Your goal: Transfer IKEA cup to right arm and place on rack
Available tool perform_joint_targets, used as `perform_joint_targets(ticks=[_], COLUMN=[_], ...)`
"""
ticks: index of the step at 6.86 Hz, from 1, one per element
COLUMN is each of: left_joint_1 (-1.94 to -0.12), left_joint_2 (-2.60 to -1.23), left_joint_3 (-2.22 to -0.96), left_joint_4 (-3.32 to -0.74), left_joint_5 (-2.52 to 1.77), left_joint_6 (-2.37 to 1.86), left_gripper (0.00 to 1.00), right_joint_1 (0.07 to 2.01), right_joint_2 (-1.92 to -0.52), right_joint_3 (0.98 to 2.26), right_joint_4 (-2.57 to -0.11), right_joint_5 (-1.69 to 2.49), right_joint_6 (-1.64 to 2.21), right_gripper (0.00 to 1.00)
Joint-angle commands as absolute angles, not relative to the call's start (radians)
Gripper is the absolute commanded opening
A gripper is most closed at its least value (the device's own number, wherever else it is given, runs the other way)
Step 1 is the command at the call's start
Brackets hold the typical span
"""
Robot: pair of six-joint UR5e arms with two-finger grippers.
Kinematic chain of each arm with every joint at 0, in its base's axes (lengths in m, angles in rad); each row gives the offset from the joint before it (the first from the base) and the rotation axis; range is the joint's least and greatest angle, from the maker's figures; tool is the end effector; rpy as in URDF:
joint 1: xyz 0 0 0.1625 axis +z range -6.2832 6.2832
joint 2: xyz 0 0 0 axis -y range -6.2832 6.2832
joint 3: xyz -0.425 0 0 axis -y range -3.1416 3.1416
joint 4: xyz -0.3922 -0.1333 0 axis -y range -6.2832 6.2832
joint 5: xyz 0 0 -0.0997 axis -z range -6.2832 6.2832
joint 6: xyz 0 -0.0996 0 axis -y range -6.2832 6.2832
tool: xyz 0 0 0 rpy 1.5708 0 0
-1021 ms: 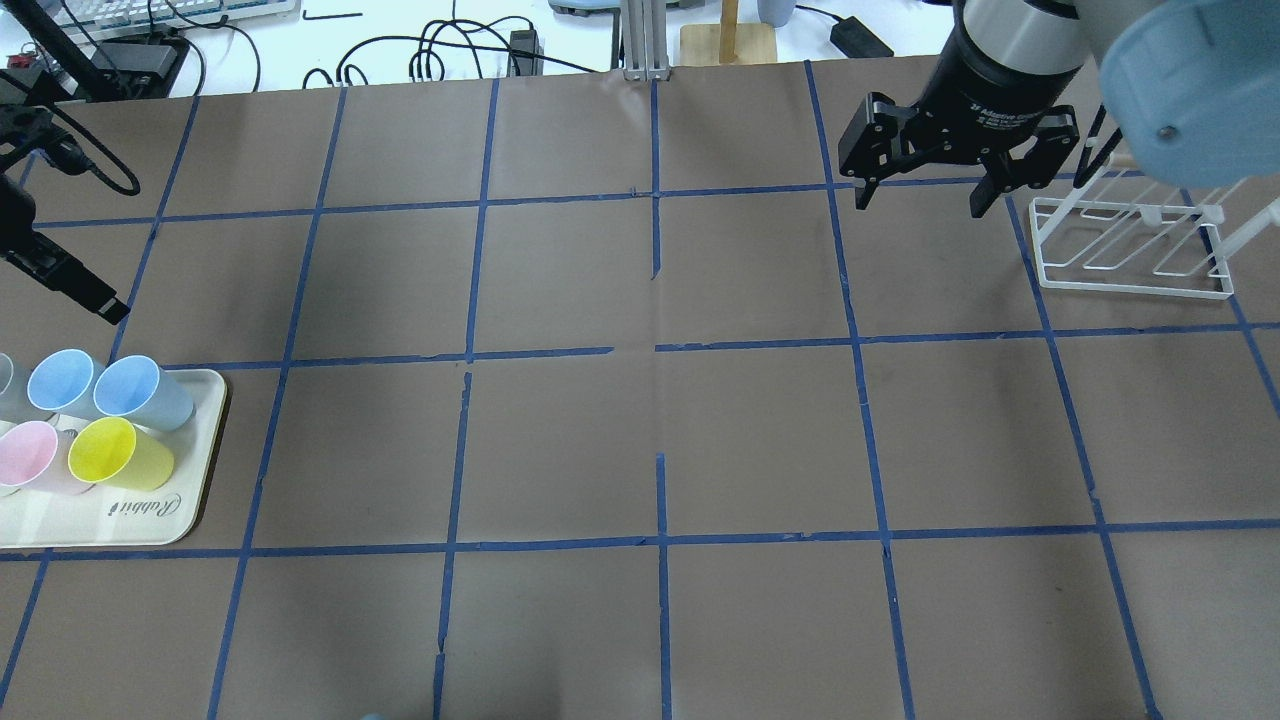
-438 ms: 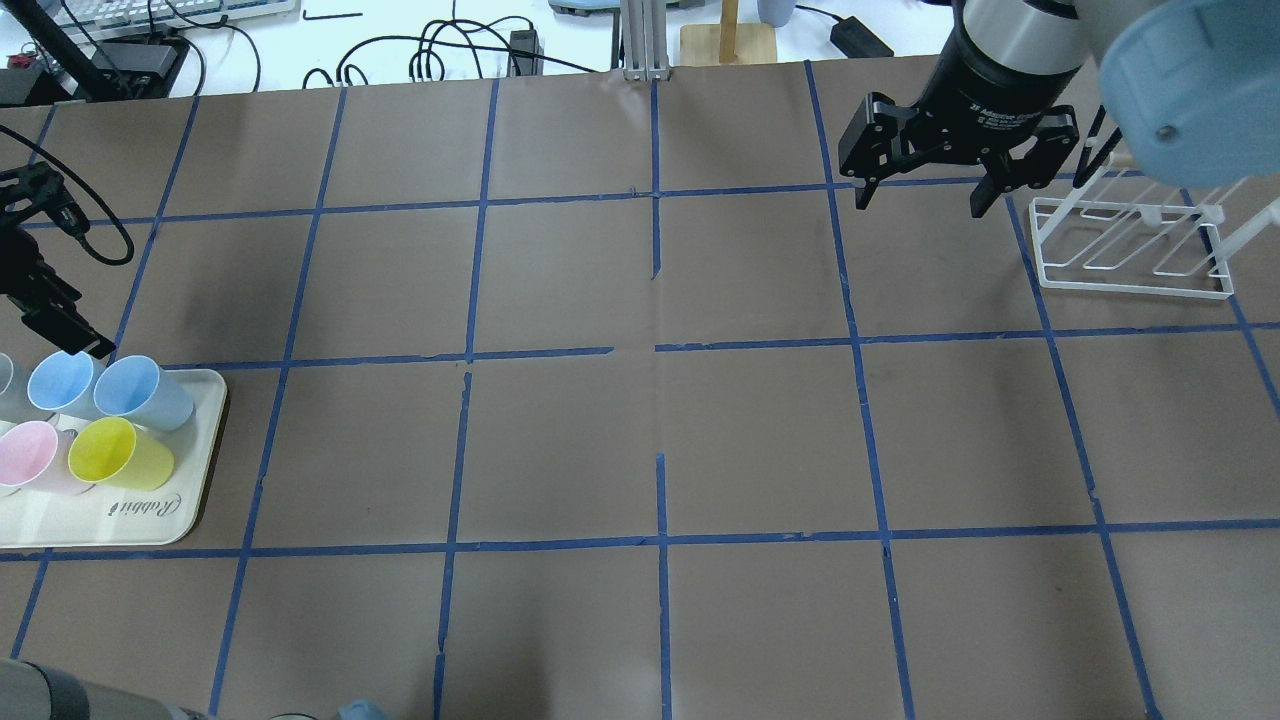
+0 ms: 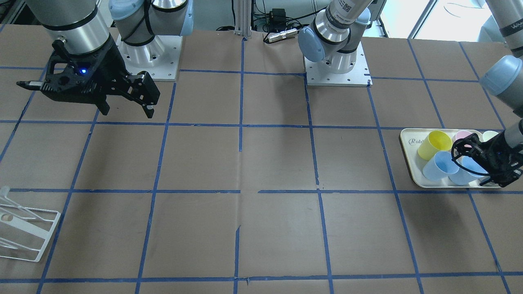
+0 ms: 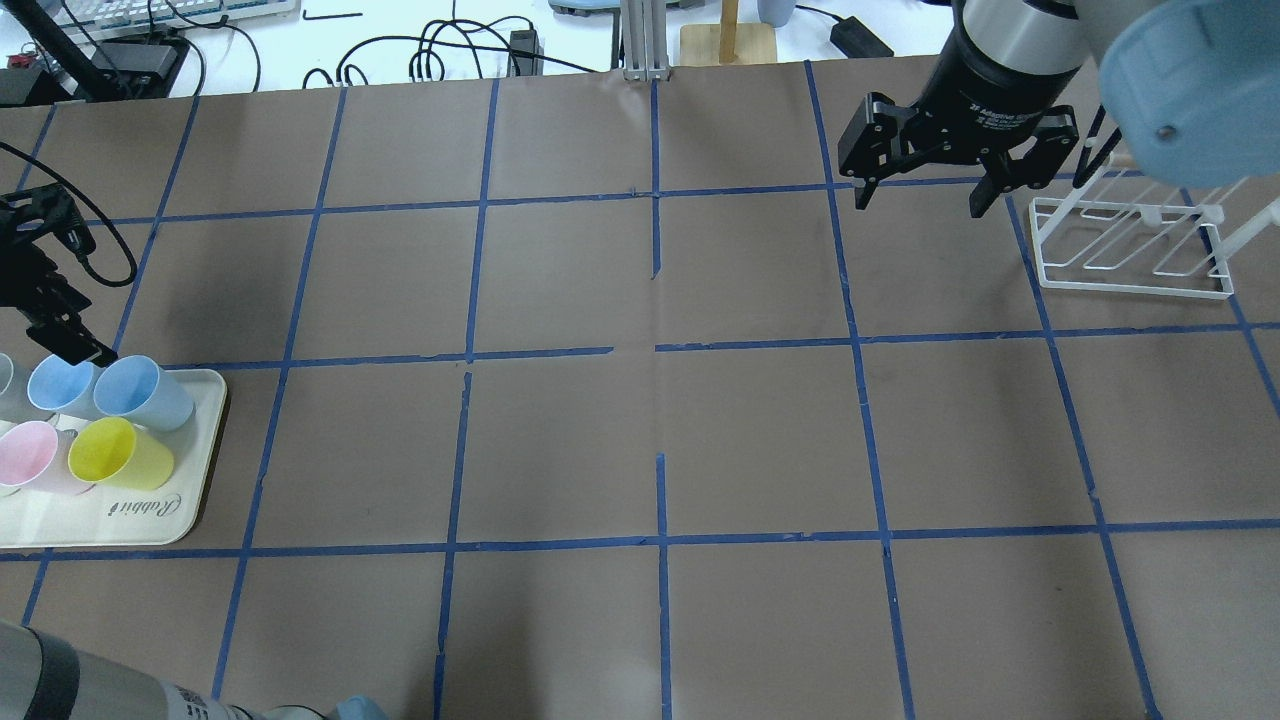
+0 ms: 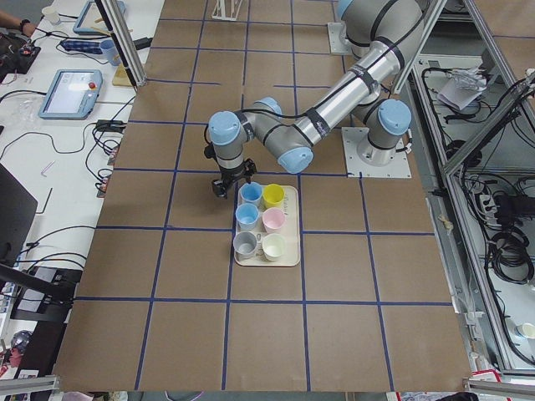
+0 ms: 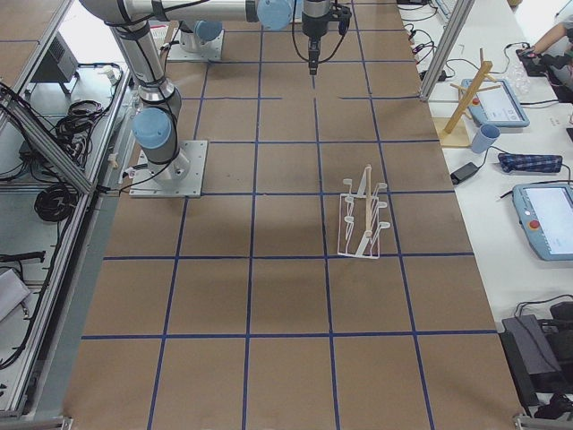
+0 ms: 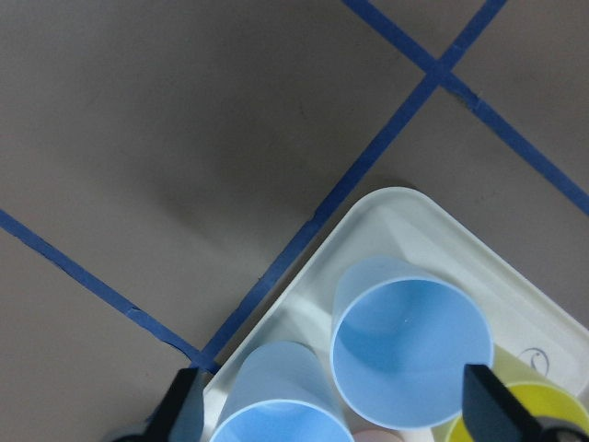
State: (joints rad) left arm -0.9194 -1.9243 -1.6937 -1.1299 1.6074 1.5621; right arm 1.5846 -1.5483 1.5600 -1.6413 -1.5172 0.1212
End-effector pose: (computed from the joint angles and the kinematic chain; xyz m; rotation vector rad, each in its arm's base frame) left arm 0.2557 -0.5492 0.2784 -1.3754 -2.8064 -0.0760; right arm 0.1456 -0.5051 0.4894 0.1630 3.0787 -0.0849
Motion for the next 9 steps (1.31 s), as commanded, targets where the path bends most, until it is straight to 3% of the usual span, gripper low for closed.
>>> perform_joint_targets(ticks=[1, 5, 9], left_joint_1=[-0.917, -0.917, -0.919], left_joint_2=[-1.951, -1.989, -2.017], left_joint_3=[-1.697, -1.684, -1.687], left_joint_4=[-1.129, -1.134, -1.135], left_joint_5=[1.606, 1.618, 1.632], left_joint_6=[1.566, 1.582, 1.582], left_gripper=[1.00, 1.00, 0.92], right_joint_1=[1.585, 1.585, 1.585], right_joint_2=[-1.548, -1.549, -1.548], right_joint_3=[1.560, 1.560, 1.560], right_joint_4=[-1.641, -1.641, -1.641], right_joint_5=[-1.519, -1.519, -1.519], right_joint_6=[0.121, 0.121, 0.121], right_gripper=[1.00, 1.00, 1.00])
